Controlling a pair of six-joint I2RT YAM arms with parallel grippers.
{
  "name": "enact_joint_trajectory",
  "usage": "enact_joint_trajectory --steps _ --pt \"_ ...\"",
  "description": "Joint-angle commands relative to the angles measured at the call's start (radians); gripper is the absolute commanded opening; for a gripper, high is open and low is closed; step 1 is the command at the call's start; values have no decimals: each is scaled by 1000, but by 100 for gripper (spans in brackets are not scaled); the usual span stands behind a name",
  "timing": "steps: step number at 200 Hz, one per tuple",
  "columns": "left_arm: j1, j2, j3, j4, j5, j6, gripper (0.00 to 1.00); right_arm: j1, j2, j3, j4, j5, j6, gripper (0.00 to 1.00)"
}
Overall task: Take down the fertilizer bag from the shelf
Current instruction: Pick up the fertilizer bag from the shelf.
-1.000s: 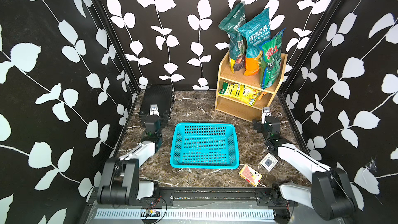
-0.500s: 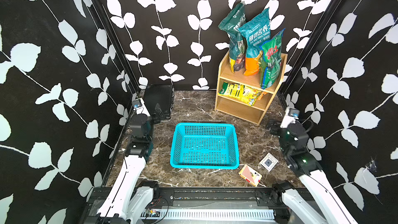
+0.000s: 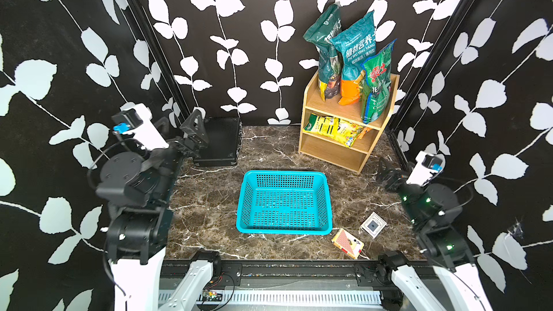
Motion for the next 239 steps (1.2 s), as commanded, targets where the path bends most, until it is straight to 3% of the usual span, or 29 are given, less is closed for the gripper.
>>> enact_joint_trajectory --steps 1,19,34,48,75,87,105,118,135,149,156,175,185,206,239 --pt "30 39 -41 -144 -10 45 99 -5 150 243 -132 -92 15 100" --pt "178 40 -107 -91 225 -24 99 -7 319 448 -246 -133 -20 99" --pt "215 55 -131 -94 251 -34 99 -6 477 662 -389 -85 -51 100" --pt "223 127 -54 -195 267 -7 99 -7 611 848 -495 -70 -59 99" --pt "223 256 -16 -274 475 -6 99 10 797 1091 -577 -71 -97 100" --pt "224 259 -39 -274 463 -24 99 22 840 1154 -591 -25 -119 99" --pt "223 209 -67 -284 354 -5 99 40 863 1188 -577 58 -149 100" --pt "224 166 -96 -281 361 2 99 51 887 1235 -590 89 -173 100" --pt "221 110 -177 -209 561 -21 99 94 960 1360 -649 122 -239 99" --pt "222 91 -226 -147 752 -25 99 157 1069 1534 -734 272 -305 100" --pt "221 87 -222 -179 738 -4 99 177 1116 1605 -760 322 -328 100" --pt "221 110 -163 -330 546 80 99 196 1185 1683 -762 349 -347 100" --pt "222 141 -148 -356 584 110 99 202 1207 1695 -741 373 -360 100" --pt "223 204 -200 -313 780 91 99 208 1258 1720 -691 472 -419 100" --pt "224 314 -98 -468 722 159 99 209 1289 1697 -568 579 -506 96"
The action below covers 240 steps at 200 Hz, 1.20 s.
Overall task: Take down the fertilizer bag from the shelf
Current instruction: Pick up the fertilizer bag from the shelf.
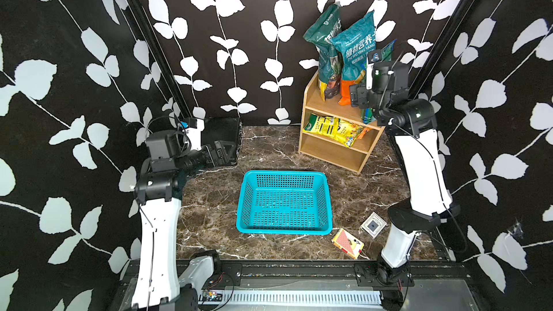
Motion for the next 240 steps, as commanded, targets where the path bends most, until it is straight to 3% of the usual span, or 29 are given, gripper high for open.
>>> enact_joint_trajectory --steps 1,21,45,70,82,90,97,112,144,190,226,240 --pt "4 50 68 -127 26 77 99 5 3 1 124 128 -92 96" --pt "4 6 63 -113 9 88 99 6 31 -2 181 144 -127 95" --pt "4 -57 64 -119 -90 79 99 -1 84 35 218 214 -165 91" --pt "4 -100 40 -98 -139 67 99 -50 110 67 149 113 -87 89" --pt "4 -101 37 -99 -155 58 99 -68 116 70 128 83 -60 83" --pt "4 -96 40 -105 -155 58 99 -76 121 70 119 69 -53 72" --pt "4 -90 42 -107 -143 60 99 -81 124 69 113 51 -54 57" --pt "3 -76 40 -99 -94 63 99 -86 122 62 120 28 -59 0" --pt "5 -56 23 -64 36 67 99 -72 29 -27 161 -34 -30 0" --pt "4 -55 33 -72 45 79 99 76 -253 -399 418 129 -138 0" --pt "4 -92 43 -81 15 90 99 117 -515 -657 457 122 -66 0" --pt "4 -98 42 -81 11 87 99 189 -621 -777 532 157 -65 0"
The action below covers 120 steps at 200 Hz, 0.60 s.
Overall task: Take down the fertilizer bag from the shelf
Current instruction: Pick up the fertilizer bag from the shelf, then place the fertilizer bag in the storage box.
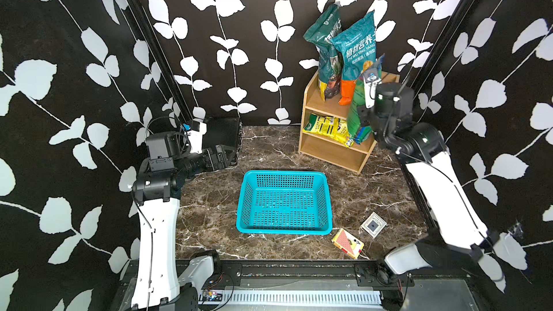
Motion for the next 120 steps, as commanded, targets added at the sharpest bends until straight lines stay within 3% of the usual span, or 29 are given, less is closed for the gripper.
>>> enact_joint_trajectory --steps 1,34,71,86,120 --pt "1 -34 13 8 1 18 99 75 -178 -145 256 93 22 0" --pt "3 1 -26 58 163 -2 99 325 -306 -312 358 208 22 0" --pt "50 -36 -74 62 133 -1 99 521 -275 -484 530 328 -38 0" --pt "61 -60 -81 72 128 -6 99 570 -245 -533 590 319 -19 0" --pt "65 -66 -80 58 90 -4 99 603 -202 -620 686 211 163 0"
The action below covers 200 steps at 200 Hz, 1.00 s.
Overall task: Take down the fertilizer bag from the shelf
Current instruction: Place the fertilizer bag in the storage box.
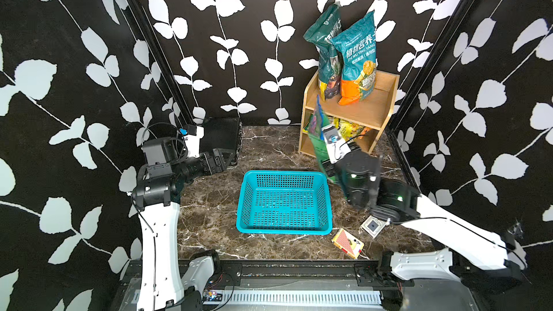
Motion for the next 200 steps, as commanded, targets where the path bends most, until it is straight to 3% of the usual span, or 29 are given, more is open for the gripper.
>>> enact_joint_trajectory --steps 1,41,70,200 --pt "6 -21 -1 14 -7 3 99 27 -9 -29 275 -26 126 0" --pt "7 -23 5 1 -22 7 99 119 111 -79 455 8 116 0" --pt "7 -42 13 -16 -66 21 99 153 221 -13 451 6 115 0" --pt "8 -34 -3 3 -58 0 99 165 461 -57 706 -14 182 0"
